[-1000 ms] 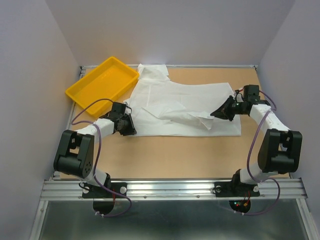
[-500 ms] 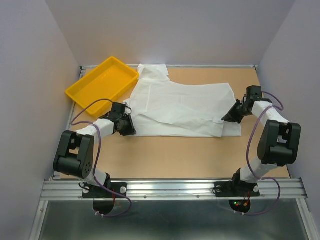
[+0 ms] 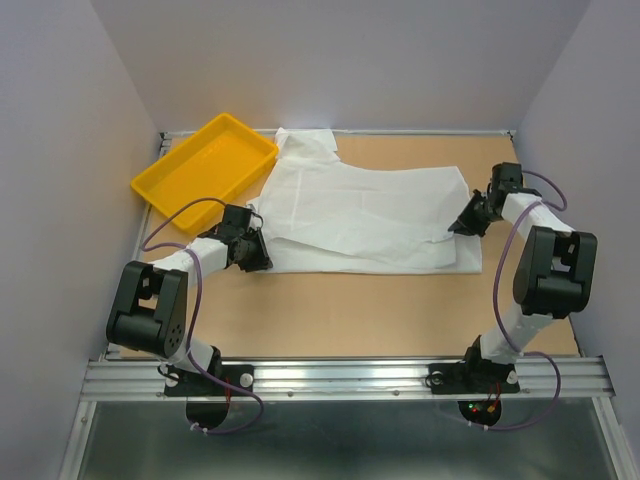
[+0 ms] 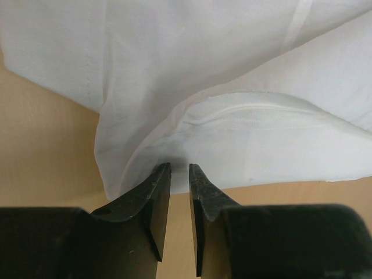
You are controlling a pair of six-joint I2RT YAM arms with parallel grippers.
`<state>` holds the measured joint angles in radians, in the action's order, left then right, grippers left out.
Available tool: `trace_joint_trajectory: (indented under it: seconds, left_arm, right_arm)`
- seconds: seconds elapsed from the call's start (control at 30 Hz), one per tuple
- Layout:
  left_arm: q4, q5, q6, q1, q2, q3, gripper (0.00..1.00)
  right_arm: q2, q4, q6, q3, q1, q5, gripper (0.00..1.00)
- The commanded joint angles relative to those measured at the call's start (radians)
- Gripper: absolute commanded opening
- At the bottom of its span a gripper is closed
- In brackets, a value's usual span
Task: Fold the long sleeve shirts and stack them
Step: Fold the shirt
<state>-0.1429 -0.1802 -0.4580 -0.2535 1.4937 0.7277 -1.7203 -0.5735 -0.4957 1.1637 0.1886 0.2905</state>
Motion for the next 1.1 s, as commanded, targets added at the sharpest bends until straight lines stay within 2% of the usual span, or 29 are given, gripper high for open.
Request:
trace_joint_trajectory:
  seconds: [0.0,0.2,0.53,0.7,0.87,1.07]
  left_arm:
    - [-0.060,0.053,0.018,0.007,-0.004,-0.036,0.32]
    - [-0.063,0.054,0.018,0.007,0.000,-0.033,0.32]
    - [-0.066,0.065,0.009,0.007,-0.018,-0.037,0.32]
    - [-0.067,0.073,0.004,0.007,-0.026,-0.044,0.32]
    - [-0.064,0.071,0.002,0.007,-0.020,-0.044,0.32]
    - [-0.061,0.070,0.002,0.007,-0.018,-0.042,0.32]
  right_arm:
    - [-0.019,0.078,0.046,0.088,-0.005,0.032,0.14]
    - [-0.064,0.098,0.078,0.143,-0.034,0.030,0.15]
    - [-0.110,0.116,0.120,0.169,-0.048,-0.077,0.14]
    - [-0.067,0.145,0.132,0.117,-0.048,-0.077,0.13]
    - [0.056,0.280,0.138,0.028,-0.048,-0.024,0.11]
    - [0.068,0.349,0.154,0.019,-0.048,0.036,0.11]
